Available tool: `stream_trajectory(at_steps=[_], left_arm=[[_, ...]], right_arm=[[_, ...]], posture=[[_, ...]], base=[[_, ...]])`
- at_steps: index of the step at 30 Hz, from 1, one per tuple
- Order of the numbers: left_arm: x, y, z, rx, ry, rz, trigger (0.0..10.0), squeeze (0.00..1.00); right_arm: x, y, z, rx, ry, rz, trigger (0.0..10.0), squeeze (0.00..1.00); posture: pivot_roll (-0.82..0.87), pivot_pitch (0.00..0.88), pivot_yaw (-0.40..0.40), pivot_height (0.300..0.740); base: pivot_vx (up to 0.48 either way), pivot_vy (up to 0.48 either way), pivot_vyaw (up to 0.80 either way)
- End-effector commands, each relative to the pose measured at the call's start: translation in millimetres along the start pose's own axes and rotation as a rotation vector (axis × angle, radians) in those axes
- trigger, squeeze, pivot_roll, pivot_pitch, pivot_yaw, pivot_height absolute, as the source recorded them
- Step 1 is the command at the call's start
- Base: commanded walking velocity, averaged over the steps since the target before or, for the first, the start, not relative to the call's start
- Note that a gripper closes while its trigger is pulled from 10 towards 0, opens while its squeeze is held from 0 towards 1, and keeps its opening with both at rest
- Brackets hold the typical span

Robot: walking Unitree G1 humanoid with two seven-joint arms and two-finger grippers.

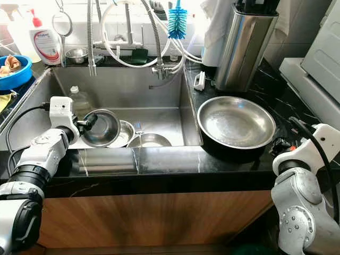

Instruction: Kitchen organization

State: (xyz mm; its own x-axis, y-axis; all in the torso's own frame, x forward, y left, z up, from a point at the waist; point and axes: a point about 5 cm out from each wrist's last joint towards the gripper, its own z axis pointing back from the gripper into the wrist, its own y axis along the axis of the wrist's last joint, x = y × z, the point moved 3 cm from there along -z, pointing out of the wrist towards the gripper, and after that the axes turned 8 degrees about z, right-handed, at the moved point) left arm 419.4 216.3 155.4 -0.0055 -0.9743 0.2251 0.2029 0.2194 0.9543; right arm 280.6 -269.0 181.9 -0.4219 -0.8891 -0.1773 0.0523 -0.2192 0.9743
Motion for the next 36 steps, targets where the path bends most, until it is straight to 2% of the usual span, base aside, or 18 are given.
stream_trajectory(at_steps=[1, 2, 7, 9, 12, 19, 20, 22, 23, 25, 30, 31, 32, 33, 35, 36], left_arm=[[3.1, 3, -1.6, -0.016, -0.012, 0.057, 10.0, 0.0], [4.1, 1, -2.0, -0.042, -0.019, 0.123, 10.0, 0.0], [5.3, -1, -2.2, -0.066, -0.023, 0.195, 10.0, 0.0], [4.9, -3, -1.9, -0.086, -0.02, 0.204, 10.0, 0.0], [4.6, -3, -1.3, -0.092, -0.021, 0.17, 10.0, 0.0], [6.5, -1, -1.1, -0.089, -0.029, 0.185, 10.0, 0.0], [6.4, -1, -1.2, -0.095, -0.02, 0.226, 10.0, 0.0], [6.5, -2, -1.3, -0.1, -0.015, 0.256, 10.0, 0.0], [6.6, -2, -1.7, -0.11, -0.006, 0.343, 10.0, 0.0], [6.6, -2, -1.9, -0.113, -0.001, 0.388, 10.0, 0.0], [11.3, 8, -2.0, -0.037, -0.032, 0.157, 10.0, 0.0], [12.7, 15, -1.8, 0.008, -0.025, 0.055, 10.0, 0.47], [13.7, 19, -1.6, 0.033, -0.021, 0.001, 10.0, 0.47], [15.1, 21, -1.6, 0.046, -0.025, -0.009, 10.0, 1.0], [15.9, 24, -1.6, 0.058, -0.026, 0.046, 10.0, 1.0], [14.7, 29, -1.2, 0.082, -0.018, 0.039, 10.0, 1.0]], right_arm=[[1.1, -1, -0.7, -0.015, -0.005, -0.021, 10.0, 0.0], [1.5, -1, -0.6, -0.018, -0.004, -0.029, 10.0, 0.0], [0.7, -3, -0.2, -0.03, 0.004, -0.04, 10.0, 0.0], [0.3, -3, -0.1, -0.033, 0.007, -0.046, 10.0, 0.0], [-0.1, -4, -0.1, -0.038, 0.01, -0.05, 10.0, 0.0], [-1.8, -5, 0.4, -0.05, 0.022, -0.073, 10.0, 0.0], [-2.2, -6, 0.4, -0.053, 0.023, -0.082, 10.0, 0.0], [-2.6, -6, 0.4, -0.054, 0.024, -0.089, 10.0, 0.0], [-3.2, -6, 0.4, -0.056, 0.026, -0.091, 10.0, 0.0], [-3.3, -6, 0.2, -0.058, 0.026, -0.092, 10.0, 0.0], [-3.0, -7, 0.1, -0.061, 0.025, -0.096, 10.0, 0.0], [-3.0, -7, 0.0, -0.062, 0.024, -0.099, 10.0, 0.0], [-3.0, -7, 0.0, -0.063, 0.024, -0.101, 10.0, 0.0], [-3.0, -7, -0.1, -0.063, 0.024, -0.102, 10.0, 0.0], [-3.1, -7, -0.2, -0.064, 0.024, -0.108, 10.0, 0.0], [-2.9, -7, -0.3, -0.064, 0.024, -0.111, 10.0, 0.0]], posture=[[-0.01, 0.044, -0.039, 0.74], [-0.01, 0.045, -0.038, 0.74], [-0.01, 0.046, -0.038, 0.74], [-0.01, 0.046, -0.037, 0.74], [-0.01, 0.046, -0.037, 0.74], [-0.01, 0.046, -0.037, 0.74], [-0.01, 0.045, -0.037, 0.74], [-0.01, 0.045, -0.037, 0.74], [-0.01, 0.044, -0.037, 0.74], [-0.01, 0.044, -0.037, 0.74], [-0.01, 0.043, -0.036, 0.74], [-0.01, 0.041, -0.037, 0.74], [-0.01, 0.041, -0.037, 0.74], [-0.01, 0.042, -0.037, 0.74], [-0.01, 0.042, -0.037, 0.74], [-0.01, 0.041, -0.037, 0.74]], base=[[0.0, 0.0, 0.0], [0.0, 0.0, 0.0], [0.0, 0.0, 0.0], [0.0, 0.0, 0.0], [0.0, 0.0, 0.0], [0.0, 0.0, 0.0], [0.0, 0.0, 0.0], [0.0, 0.0, 0.0], [0.0, 0.0, 0.0], [0.0, 0.0, 0.0], [0.0, 0.0, 0.0], [0.0, 0.0, 0.0], [0.0, 0.0, 0.0], [0.0, 0.0, 0.0], [0.0, 0.0, 0.0], [0.0, 0.0, 0.0]])
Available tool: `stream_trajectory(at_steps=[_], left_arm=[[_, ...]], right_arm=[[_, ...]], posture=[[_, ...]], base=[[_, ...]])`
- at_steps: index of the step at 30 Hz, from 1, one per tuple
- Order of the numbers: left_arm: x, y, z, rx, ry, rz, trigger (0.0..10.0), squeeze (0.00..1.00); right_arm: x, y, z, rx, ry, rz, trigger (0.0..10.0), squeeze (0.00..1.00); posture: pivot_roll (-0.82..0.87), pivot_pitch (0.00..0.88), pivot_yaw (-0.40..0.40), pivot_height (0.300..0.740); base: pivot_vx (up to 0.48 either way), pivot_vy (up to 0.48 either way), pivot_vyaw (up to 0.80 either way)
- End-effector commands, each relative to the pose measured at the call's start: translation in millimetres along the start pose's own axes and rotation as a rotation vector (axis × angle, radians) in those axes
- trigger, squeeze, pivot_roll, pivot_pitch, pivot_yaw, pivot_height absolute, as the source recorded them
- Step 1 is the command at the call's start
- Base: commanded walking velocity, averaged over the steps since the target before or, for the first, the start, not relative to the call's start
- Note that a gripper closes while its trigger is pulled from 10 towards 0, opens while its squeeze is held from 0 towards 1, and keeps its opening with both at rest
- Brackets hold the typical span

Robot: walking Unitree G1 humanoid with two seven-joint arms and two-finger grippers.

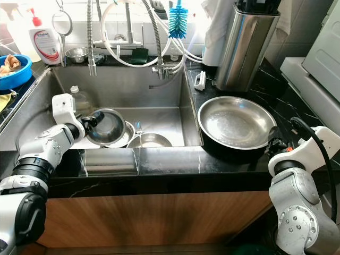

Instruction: Kitchen organization

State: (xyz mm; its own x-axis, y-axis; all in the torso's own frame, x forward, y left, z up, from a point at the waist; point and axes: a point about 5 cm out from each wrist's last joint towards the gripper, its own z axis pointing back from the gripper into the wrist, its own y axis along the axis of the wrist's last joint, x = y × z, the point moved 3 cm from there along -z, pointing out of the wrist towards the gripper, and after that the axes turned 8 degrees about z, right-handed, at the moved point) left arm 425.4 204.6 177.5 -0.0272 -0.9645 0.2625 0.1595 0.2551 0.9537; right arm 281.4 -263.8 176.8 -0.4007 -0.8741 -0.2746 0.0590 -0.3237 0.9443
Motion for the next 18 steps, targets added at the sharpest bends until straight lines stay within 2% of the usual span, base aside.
stream_trajectory(at_steps=[1, 6, 12, 13, 14, 18], left_arm=[[-2.2, 14, 0.8, 0.056, 0.017, -0.008, 10.0, 1.0], [5.6, 26, 2.1, 0.124, -0.022, -0.123, 10.0, 1.0], [7.2, 22, 2.4, 0.124, -0.015, -0.194, 10.0, 1.0], [8.1, 21, 2.5, 0.13, -0.012, -0.235, 10.0, 0.0], [8.3, 21, 2.5, 0.132, -0.013, -0.244, 10.0, 0.0], [15.5, 21, 3.4, 0.159, -0.034, -0.3, 10.0, 0.0]], right_arm=[[1.4, 0, -1.0, -0.013, -0.006, -0.016, 10.0, 0.0], [2.2, -1, -1.5, -0.016, -0.008, -0.02, 10.0, 0.0], [2.2, -1, -1.4, -0.016, -0.011, -0.022, 10.0, 0.0], [4.1, 0, -1.4, -0.012, -0.023, 0.025, 10.0, 0.0], [4.6, 0, -1.3, -0.011, -0.025, 0.039, 10.0, 0.0], [0.3, -2, -1.5, -0.015, -0.012, -0.01, 10.0, 0.0]], posture=[[-0.01, 0.041, -0.037, 0.74], [-0.01, 0.043, -0.039, 0.74], [-0.01, 0.044, -0.038, 0.74], [-0.01, 0.045, -0.037, 0.74], [-0.01, 0.045, -0.037, 0.74], [-0.01, 0.046, -0.034, 0.74]], base=[[0.0, 0.0, 0.0], [0.0, 0.0, 0.0], [0.0, 0.0, 0.0], [0.0, 0.0, 0.0], [0.0, 0.0, 0.0], [0.0, 0.0, 0.0]])
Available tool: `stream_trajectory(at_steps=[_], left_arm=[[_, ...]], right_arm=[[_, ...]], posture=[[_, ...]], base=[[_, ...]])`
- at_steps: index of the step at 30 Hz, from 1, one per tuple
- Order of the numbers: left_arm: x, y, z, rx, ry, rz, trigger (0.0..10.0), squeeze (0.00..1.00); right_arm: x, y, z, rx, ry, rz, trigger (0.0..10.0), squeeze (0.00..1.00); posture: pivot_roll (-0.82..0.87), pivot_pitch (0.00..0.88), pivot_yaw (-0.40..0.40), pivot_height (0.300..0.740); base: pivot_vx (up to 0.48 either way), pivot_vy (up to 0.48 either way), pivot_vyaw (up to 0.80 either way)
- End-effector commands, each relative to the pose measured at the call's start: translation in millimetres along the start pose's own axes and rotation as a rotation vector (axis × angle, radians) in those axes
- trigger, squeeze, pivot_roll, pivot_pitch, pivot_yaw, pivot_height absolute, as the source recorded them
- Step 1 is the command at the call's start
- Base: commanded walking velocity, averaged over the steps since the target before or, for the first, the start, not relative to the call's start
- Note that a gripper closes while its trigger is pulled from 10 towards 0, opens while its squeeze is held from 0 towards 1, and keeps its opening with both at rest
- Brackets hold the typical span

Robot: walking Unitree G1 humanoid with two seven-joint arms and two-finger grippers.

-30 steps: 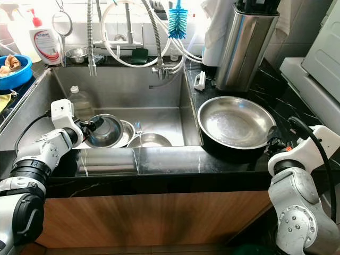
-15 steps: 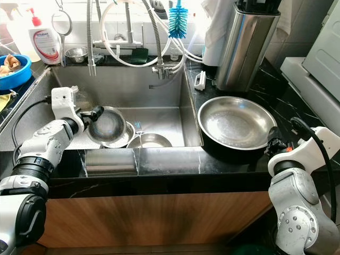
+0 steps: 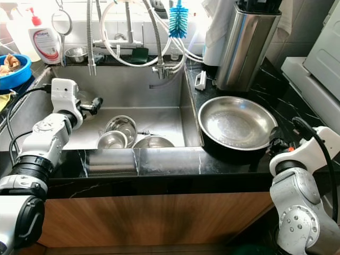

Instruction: Kitchen organization

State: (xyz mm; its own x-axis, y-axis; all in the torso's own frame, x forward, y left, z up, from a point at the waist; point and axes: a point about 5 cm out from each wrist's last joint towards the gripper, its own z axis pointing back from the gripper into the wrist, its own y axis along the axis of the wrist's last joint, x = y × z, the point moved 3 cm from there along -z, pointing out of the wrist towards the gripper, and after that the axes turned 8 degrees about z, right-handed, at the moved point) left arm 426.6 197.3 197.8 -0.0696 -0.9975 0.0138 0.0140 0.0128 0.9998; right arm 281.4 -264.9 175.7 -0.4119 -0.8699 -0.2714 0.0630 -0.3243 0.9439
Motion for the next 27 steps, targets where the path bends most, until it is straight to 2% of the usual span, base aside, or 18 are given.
stream_trajectory(at_steps=[1, 3, 4, 5, 10, 11, 19, 27], left_arm=[[2.3, 4, 1.5, 0.027, -0.014, -0.045, 10.0, 0.0], [7.2, 6, 1.5, 0.038, -0.035, -0.068, 10.0, 0.0], [7.9, 6, 1.4, 0.04, -0.036, -0.067, 10.0, 0.0], [8.1, 7, 1.4, 0.043, -0.037, -0.077, 10.0, 0.0], [9.6, 8, 1.5, 0.051, -0.043, -0.089, 10.0, 0.0], [12.0, 9, 1.8, 0.061, -0.054, -0.109, 10.0, 0.0], [20.2, 15, 2.2, 0.092, -0.085, -0.158, 10.0, 0.0], [20.7, 18, 2.9, 0.112, -0.086, -0.18, 10.0, 0.0]], right_arm=[[-0.9, -1, -0.9, -0.011, 0.0, -0.01, 10.0, 0.0], [-1.3, 0, -1.7, -0.008, 0.003, -0.016, 10.0, 0.0], [-1.3, 2, -2.4, -0.003, 0.003, -0.027, 10.0, 0.28], [-1.2, 2, -3.2, -0.001, 0.002, -0.03, 10.0, 1.0], [-1.2, 3, -6.2, -0.001, 0.001, -0.032, 10.0, 1.0], [-1.6, 2, -9.1, -0.007, 0.002, -0.031, 10.0, 0.0], [-4.1, -5, -23.3, -0.05, 0.017, -0.052, 10.0, 0.0], [-9.0, -10, -30.8, -0.079, 0.04, -0.04, 10.0, 0.0]], posture=[[-0.01, 0.046, -0.034, 0.74], [-0.01, 0.046, -0.034, 0.74], [-0.01, 0.047, -0.034, 0.74], [-0.01, 0.047, -0.034, 0.74], [-0.01, 0.047, -0.034, 0.74], [-0.01, 0.048, -0.035, 0.74], [-0.01, 0.047, -0.036, 0.74], [0.0, 0.045, -0.038, 0.74]], base=[[0.0, 0.0, 0.0], [0.0, 0.0, 0.0], [0.0, 0.0, 0.0], [0.0, 0.0, 0.0], [0.0, 0.0, 0.0], [0.0, 0.0, 0.0], [0.0, 0.0, 0.0], [0.0, 0.0, 0.0]])
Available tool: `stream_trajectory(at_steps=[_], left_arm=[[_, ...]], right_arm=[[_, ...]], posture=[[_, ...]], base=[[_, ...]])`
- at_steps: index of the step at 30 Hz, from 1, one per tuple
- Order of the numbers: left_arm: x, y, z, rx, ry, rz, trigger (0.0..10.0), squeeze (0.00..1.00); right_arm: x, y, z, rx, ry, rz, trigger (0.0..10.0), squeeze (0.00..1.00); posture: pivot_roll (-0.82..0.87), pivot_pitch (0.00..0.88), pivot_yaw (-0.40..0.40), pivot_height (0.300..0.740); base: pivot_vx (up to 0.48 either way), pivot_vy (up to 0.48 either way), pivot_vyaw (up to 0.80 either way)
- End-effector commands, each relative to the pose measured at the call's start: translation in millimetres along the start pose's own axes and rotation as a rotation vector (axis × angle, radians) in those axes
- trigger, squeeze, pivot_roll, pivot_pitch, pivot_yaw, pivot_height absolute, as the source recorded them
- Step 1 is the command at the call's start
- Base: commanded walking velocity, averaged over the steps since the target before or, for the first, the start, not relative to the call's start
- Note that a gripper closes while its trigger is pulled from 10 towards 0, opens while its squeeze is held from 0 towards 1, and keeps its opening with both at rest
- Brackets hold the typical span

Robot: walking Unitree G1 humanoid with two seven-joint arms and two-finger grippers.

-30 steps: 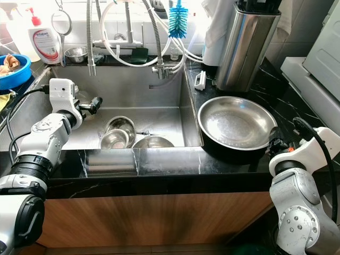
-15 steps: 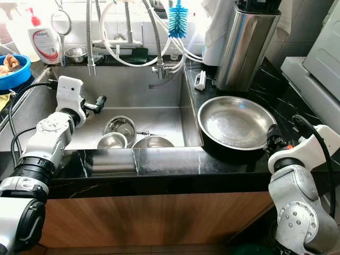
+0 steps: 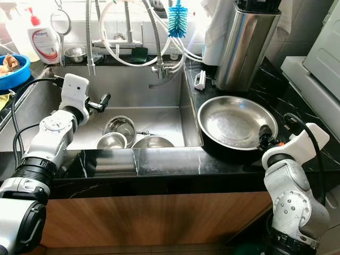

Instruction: Kitchen organization

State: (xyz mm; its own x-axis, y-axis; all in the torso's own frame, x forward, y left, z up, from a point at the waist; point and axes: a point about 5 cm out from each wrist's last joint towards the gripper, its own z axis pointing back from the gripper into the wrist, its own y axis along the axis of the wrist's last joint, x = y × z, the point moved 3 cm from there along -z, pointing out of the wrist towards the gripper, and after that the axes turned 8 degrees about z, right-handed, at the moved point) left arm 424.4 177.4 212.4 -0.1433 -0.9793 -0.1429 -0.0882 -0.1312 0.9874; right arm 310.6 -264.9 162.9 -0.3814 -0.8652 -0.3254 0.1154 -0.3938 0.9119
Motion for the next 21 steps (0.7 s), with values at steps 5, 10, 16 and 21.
stream_trajectory(at_steps=[5, 10, 16, 21], left_arm=[[0.6, 6.4, 1.7, 0.035, -0.008, -0.038, 10.0, 0.0], [0.4, 7.6, 1.7, 0.043, -0.005, -0.047, 10.0, 0.0], [0.7, 9.1, 1.4, 0.048, -0.007, -0.055, 10.0, 0.0], [0.1, 10.4, 1.4, 0.053, -0.005, -0.062, 10.0, 0.0]], right_arm=[[-2.9, 0.6, -4.3, 0.0, 0.008, 0.005, 0.0, 0.0], [-5.6, 2.4, -4.7, 0.007, 0.019, 0.005, 0.0, 0.0], [-7.3, 2.2, -5.5, 0.012, 0.025, 0.004, 0.0, 0.0], [-10.1, 2.9, -5.9, 0.016, 0.035, 0.003, 0.0, 0.0]], posture=[[0.0, 0.045, -0.038, 0.74], [0.0, 0.041, -0.037, 0.74], [0.0, 0.034, -0.037, 0.74], [0.0, 0.032, -0.037, 0.74]], base=[[0.0, 0.0, 0.0], [0.0, 0.0, 0.0], [0.0, 0.0, 0.0], [0.0, 0.0, 0.0]])
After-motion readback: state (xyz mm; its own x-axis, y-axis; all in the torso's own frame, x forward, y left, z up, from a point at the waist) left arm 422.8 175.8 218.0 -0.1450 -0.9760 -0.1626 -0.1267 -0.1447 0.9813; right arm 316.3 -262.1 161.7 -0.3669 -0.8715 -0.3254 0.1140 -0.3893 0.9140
